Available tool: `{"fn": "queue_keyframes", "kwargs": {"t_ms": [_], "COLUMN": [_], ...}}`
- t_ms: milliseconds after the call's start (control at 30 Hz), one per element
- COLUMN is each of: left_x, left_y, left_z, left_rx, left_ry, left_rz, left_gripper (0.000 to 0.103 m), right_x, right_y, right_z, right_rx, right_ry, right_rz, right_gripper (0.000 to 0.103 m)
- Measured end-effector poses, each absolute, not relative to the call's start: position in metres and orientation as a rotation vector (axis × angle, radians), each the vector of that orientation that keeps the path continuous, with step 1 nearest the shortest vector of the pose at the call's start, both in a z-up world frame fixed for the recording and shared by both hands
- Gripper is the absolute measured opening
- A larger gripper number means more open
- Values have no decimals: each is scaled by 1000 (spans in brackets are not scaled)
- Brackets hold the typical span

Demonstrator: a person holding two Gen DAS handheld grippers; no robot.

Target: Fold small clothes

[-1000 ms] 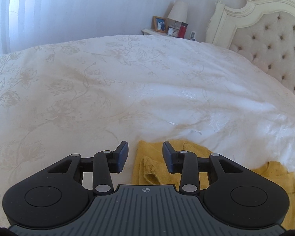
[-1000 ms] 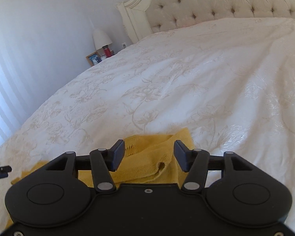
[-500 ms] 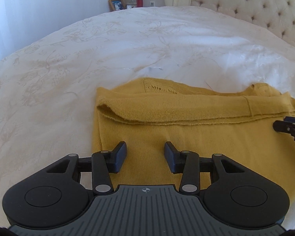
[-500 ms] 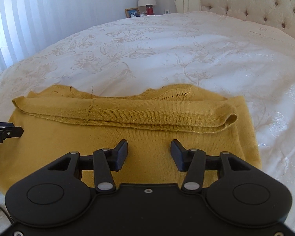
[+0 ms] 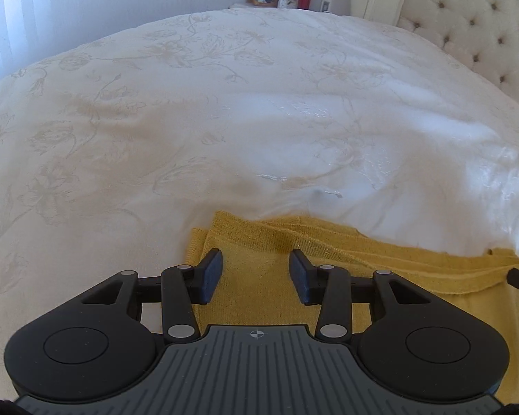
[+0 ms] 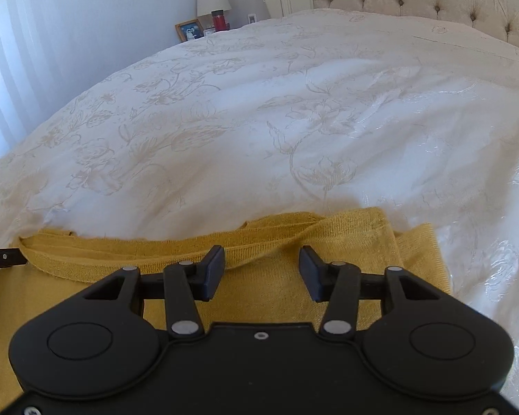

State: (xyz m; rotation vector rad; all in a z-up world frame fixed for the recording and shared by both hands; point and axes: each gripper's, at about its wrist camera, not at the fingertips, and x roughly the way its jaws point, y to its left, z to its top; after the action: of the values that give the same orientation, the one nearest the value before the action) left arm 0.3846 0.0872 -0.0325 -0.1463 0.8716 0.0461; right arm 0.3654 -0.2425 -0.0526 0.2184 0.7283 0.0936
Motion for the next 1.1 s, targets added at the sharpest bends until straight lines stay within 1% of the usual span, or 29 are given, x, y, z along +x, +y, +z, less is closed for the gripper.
{"fn": "queue_keyframes", "kwargs": {"t_ms": [100,233,400,500,633,767,900,1000,1100], "left_x": [373,359,382,403,405,377,333,299,277], "left_y": [86,77,59,55,61,61,54,49,42], "left_z": [-27,-31,-42,-44,-32,-26,-40,-47,-50], "left_rx": [-153,-129,-69,-62,-70,-74,-72,-27,57], "left_ry": [857,873,912,949,925,922,988,945,910], "left_rz": [28,-6,-7,30,35,-24,-103,-107,-106], "left_gripper": [41,42,42,42,42,42,42,49,54], "right_x": [352,341,366,395,392,364,324,287,269], "right_y": [-246,-240,-233,-236,-257,-263,-264,-270,-286], "right_z": [-52,-60,-60,-57,-45,-46,-67,-76,-74], "right_rx": [206,115,41,84,218,198,97,15,86], "right_ry": [716,742,747,791,750,756,821,790,804], "right_rz": [106,113,63,34,30,79,90,54,32], "right_gripper": [57,57,57,57,57,57,57,57,57]}}
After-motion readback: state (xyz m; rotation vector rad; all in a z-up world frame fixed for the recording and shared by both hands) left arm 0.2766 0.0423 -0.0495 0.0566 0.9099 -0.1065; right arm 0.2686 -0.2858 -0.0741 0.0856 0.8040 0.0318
